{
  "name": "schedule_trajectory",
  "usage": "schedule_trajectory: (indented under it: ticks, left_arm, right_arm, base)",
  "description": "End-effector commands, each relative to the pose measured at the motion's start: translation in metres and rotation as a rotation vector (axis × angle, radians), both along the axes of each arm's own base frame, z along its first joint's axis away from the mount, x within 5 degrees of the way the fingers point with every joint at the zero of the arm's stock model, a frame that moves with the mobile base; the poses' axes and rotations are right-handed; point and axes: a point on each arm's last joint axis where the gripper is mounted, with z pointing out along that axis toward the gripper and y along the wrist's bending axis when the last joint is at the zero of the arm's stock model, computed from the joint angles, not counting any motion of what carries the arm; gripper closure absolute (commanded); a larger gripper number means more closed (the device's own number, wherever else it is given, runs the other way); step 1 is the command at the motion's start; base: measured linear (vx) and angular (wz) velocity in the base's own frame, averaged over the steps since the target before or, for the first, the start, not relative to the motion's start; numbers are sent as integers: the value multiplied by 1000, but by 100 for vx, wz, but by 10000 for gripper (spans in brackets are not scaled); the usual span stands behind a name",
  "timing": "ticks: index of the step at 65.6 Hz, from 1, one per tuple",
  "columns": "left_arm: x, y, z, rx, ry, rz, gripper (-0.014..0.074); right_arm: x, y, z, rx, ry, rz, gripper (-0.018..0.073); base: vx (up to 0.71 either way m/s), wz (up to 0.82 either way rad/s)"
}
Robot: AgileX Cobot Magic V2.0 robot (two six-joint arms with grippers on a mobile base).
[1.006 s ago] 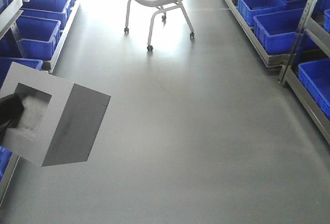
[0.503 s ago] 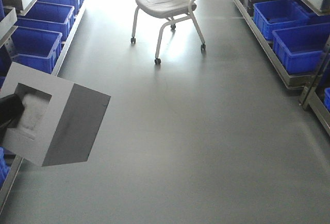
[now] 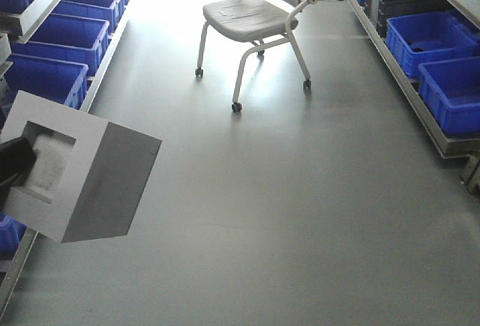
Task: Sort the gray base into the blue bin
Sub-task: 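Drive the base down the aisle holding the block in the left gripper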
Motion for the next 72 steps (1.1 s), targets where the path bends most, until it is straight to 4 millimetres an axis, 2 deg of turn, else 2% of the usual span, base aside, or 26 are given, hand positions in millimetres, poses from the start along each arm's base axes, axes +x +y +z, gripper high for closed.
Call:
schedule_trajectory:
  ticks: [1, 27, 72]
  left_arm:
    - [-2, 0, 22, -84, -121, -7, 603]
    - [-2, 0, 22, -84, -121, -7, 603]
    - [-2, 0, 22, -84, -121, -7, 603]
  right_arm:
    - [1, 0, 6, -21, -69, -1, 564]
    - [1, 0, 6, -21, -70, -1, 564]
    - [1, 0, 6, -21, -70, -1, 564]
  base:
    - [35, 9]
    - [29, 34]
    - [21, 75]
